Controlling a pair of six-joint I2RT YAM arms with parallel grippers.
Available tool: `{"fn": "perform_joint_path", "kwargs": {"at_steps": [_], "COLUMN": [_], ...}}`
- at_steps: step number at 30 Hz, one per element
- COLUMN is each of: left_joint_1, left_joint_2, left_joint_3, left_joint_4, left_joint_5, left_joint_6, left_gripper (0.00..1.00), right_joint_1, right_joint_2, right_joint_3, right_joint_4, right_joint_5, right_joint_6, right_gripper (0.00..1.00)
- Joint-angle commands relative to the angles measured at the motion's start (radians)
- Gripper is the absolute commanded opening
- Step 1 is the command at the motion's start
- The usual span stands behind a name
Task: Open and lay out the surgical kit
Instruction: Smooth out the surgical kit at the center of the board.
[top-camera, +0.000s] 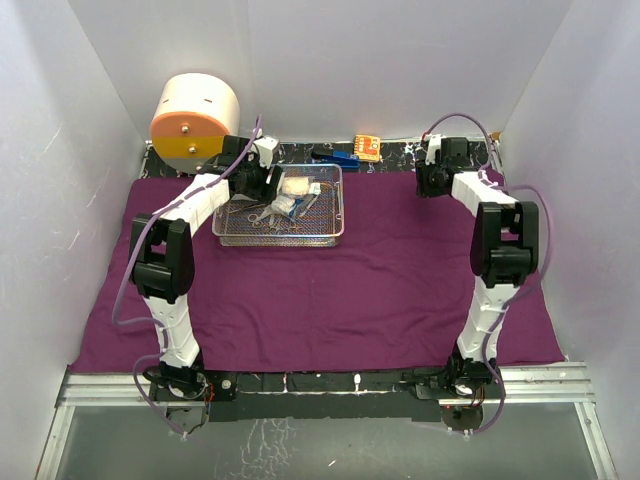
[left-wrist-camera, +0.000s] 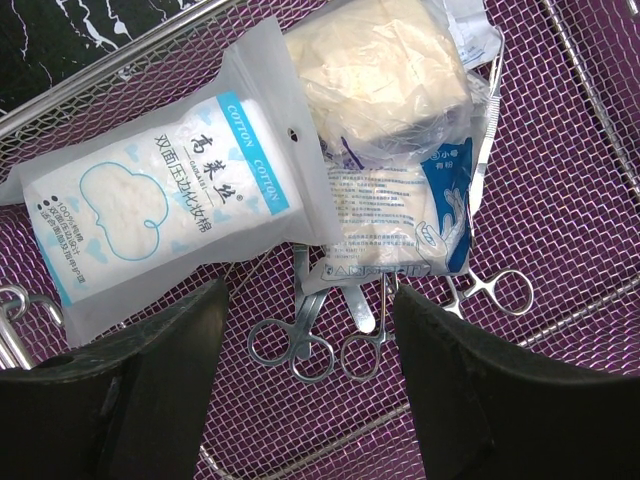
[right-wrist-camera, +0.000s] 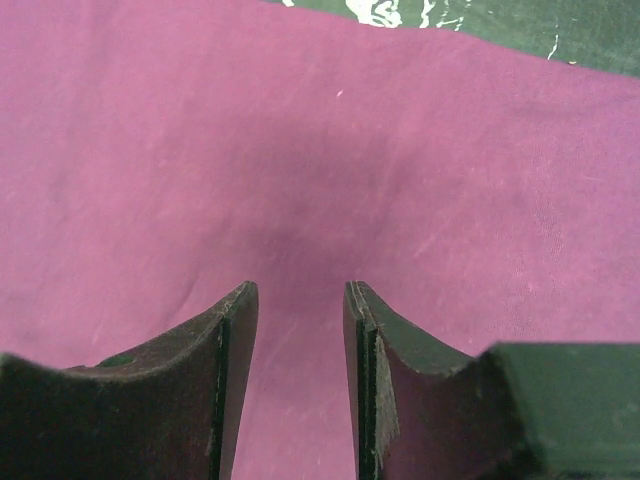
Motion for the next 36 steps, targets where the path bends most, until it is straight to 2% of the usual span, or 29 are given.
{"fn": "perform_joint_path", "kwargs": {"at_steps": [1,9,24,32,36], "left_joint_1": [-0.008,-0.009,-0.01,-0.009,-0.01], "left_joint_2": [-0.074,-0.066,-0.068,-0.076,-0.084], "left_joint_3": [-0.001,-0.002,-0.028,-0.034,-0.039], "left_joint_4": [0.014,0.017,0.03,0.031,0.033], "left_joint_5": [0.019,0.014,-0.011,-0.017,-0.017], "left_joint_6": [-0.008,-0.008,0.016,0.023,0.023], "left_gripper": [0.66,0.66,0.66,0.67,0.67], "right_joint_1": [-0.005,-0.012,-0.023,-0.037,-0.061], "right_joint_2": [0.088,0.164,0.273,0.298,0.233], "right_joint_3": [0.098,0.084,0.132,0.143,0.099], "right_joint_4": [0.104,0.126,0.096,0.08,0.071], "right_joint_5": [0.092,0.159,0.174,0.23,0.222], "right_joint_6": [0.097,0.109,0.108,0.092,0.072], "right_gripper": [0.39,0.37,0.0,0.0,0.12]}}
